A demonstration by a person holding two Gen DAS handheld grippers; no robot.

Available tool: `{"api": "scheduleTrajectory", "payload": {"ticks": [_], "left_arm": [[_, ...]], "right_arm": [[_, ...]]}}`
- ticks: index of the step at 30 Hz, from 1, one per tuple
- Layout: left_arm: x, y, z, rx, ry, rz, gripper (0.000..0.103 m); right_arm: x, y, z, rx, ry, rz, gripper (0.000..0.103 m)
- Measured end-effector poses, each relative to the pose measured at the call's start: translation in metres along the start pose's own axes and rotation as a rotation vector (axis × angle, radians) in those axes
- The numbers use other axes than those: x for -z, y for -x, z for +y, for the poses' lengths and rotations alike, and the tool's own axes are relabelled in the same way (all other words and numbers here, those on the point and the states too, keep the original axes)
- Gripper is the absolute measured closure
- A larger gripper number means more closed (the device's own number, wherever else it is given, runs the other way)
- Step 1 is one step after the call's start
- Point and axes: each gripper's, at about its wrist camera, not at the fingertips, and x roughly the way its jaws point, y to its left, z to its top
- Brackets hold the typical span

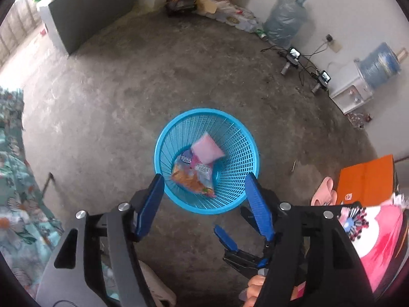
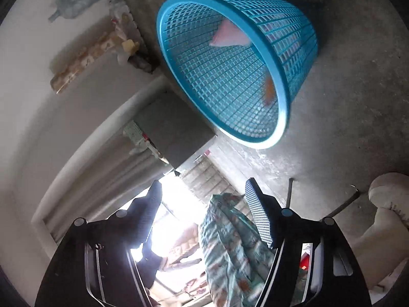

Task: Collect trash
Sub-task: 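Carry sponge and snack bag to the blue wastebasket and release both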

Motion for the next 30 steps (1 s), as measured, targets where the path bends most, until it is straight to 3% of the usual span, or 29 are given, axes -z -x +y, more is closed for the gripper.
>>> {"api": "scheduleTrajectory", "payload": {"ticks": [3, 6, 10, 13, 14, 17, 22, 25, 30], "left_arm": [[0.009, 0.032, -0.002, 0.025, -0.019, -0.038, 0.041], [0.020, 0.072, 0.004, 0.076, -0.022, -0.086, 0.040], [0.042, 0.137, 0.020, 0.111, -0.037, -0.186, 0.034], [0.065, 0.184, 0.039, 0.139, -0.021, -0.219, 0.029], [0.072, 0.195, 0.045, 0.153, -0.012, -0.223, 0.021], [0.101, 0.239, 0.069, 0.179, 0.024, -0.260, 0.020], [0.162, 0.301, 0.116, 0.165, 0.091, -0.335, 0.017], [0.199, 0.330, 0.147, 0.099, 0.135, -0.364, 0.016], [0.267, 0.378, 0.209, 0.023, 0.247, -0.437, 0.013]], "right_arm": [[0.011, 0.012, 0.002, 0.017, 0.058, -0.002, 0.038], [0.039, 0.021, 0.017, 0.080, 0.193, 0.008, 0.038], [0.093, 0.028, 0.061, 0.215, 0.460, 0.011, 0.035], [0.137, 0.030, 0.091, 0.272, 0.655, 0.001, 0.031], [0.158, 0.030, 0.105, 0.296, 0.745, -0.001, 0.030], [0.215, 0.028, 0.138, 0.349, 0.981, -0.023, 0.024], [0.308, 0.025, 0.169, 0.419, 1.307, -0.108, 0.008], [0.365, 0.022, 0.168, 0.490, 1.488, -0.167, 0.006], [0.433, 0.007, 0.157, 0.648, 1.716, -0.271, 0.006]]}}
